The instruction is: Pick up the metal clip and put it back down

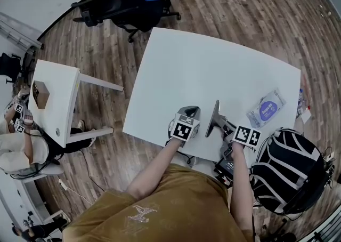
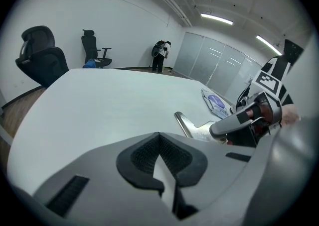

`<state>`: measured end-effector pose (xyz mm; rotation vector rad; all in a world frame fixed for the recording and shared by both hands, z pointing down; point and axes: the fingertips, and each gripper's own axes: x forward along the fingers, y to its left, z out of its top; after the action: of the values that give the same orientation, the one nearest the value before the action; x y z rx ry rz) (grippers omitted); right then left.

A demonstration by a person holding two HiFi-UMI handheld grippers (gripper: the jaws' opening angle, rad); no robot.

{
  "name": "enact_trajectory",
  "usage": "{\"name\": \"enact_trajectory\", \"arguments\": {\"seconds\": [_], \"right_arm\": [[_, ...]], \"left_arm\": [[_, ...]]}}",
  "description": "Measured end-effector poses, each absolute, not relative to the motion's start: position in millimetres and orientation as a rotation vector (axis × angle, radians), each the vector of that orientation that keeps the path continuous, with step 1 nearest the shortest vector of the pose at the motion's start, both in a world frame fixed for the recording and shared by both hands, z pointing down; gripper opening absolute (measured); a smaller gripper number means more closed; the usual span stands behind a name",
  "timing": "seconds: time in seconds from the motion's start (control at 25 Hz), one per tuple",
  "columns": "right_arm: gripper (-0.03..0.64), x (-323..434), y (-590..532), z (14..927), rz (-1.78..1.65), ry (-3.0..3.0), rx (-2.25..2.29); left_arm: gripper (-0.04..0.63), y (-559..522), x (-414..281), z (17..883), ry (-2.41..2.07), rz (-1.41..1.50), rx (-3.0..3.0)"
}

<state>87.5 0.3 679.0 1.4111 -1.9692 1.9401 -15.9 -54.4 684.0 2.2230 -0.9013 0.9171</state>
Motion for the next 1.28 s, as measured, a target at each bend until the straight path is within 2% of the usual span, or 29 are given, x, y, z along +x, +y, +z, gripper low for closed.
{"name": "enact_trajectory", "arguments": {"seconds": [0.24, 0.56, 0.8, 1.28], "right_arm": [[0.023, 90, 1, 680, 1.955, -1.957, 1.394], [0.025, 88, 4, 671, 1.691, -1.948, 1.399], [0.076, 91, 9, 677, 1.723, -1.922, 1.381], [0.103, 102, 15, 667, 1.631, -1.936, 1.433]], "left_arm": [[-0.002, -53, -16, 681, -0.917, 0.907, 2.221], [-0.002, -63, -23, 674, -0.966, 0.871, 2.223], [-0.002, -57, -24, 680, -0.943, 0.900, 2.196], [-0.002, -59, -22, 673, -0.961, 0.865, 2.223]]}}
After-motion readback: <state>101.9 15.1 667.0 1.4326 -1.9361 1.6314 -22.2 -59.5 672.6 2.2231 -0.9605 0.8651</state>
